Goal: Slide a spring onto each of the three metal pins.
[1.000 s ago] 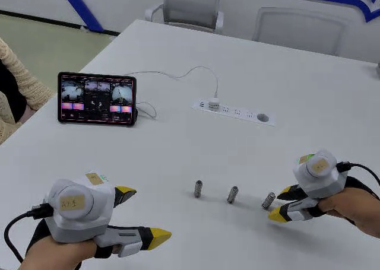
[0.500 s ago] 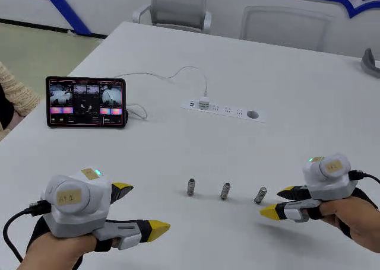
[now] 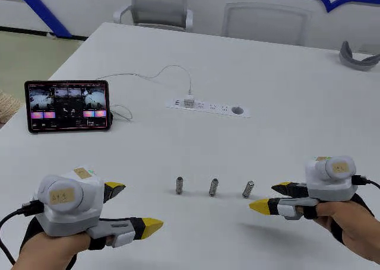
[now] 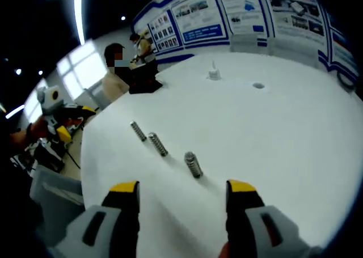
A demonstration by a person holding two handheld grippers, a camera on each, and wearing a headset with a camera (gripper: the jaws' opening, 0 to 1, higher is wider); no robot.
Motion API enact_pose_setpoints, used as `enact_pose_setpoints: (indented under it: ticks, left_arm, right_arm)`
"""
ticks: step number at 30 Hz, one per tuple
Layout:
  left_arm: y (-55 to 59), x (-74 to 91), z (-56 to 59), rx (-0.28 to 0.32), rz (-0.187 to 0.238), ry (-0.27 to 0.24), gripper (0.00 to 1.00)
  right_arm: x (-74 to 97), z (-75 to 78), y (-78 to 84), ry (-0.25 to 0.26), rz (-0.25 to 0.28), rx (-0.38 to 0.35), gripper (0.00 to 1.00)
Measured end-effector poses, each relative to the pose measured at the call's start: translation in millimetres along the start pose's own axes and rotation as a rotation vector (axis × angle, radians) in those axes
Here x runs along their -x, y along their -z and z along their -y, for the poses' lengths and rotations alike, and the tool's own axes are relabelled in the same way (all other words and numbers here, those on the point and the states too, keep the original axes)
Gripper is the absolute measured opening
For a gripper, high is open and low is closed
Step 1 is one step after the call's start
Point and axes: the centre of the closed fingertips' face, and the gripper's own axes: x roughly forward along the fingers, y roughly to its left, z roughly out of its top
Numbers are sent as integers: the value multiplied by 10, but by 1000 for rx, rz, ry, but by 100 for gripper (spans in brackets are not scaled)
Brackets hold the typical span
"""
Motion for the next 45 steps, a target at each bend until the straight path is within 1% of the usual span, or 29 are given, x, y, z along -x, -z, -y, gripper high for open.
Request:
enact_pose_setpoints:
  ticks: [8,16,21,24,27,29,31,32,38,41,43,45]
  left_arm:
    - [12,-71,-10,-13,-14,11,72]
    - [-34,-125,-16,-25,-13,24,73]
    - [-68,-163,-18,-32,-14,29,74]
    - [-97,-181,-15,-30,-8,33,74]
    - [-110,-207,-9,-35,-13,39,73]
    - [-135,-212,-3,-33,-6,41,73]
    - [-157,-212,13,-32,-2,43,73]
    - [-159,-225,-6,-33,-1,43,74]
    - [-194,-236,-14,-32,9,45,75]
    - [-183,-243,-26,-29,9,46,77]
    - [-164,-245,-33,-29,0,41,79]
    - [-167,-234,-28,-31,1,41,78]
  right_arm:
    - [91,-67,-16,16,49,-24,66]
    - [226,-106,-25,45,94,-38,68]
    - [317,-158,-36,58,125,-44,71]
    - [368,-200,-41,63,142,-42,72]
    - [417,-251,-35,66,160,-44,74]
    - [441,-290,-26,67,171,-47,75]
    - [455,-318,-12,68,175,-49,76]
    - [465,-340,-3,68,180,-48,77]
    - [483,-405,62,71,189,-57,78]
    - [483,-450,99,72,189,-63,79]
    - [479,-483,123,72,187,-64,79]
    - [471,-508,143,71,184,-66,79]
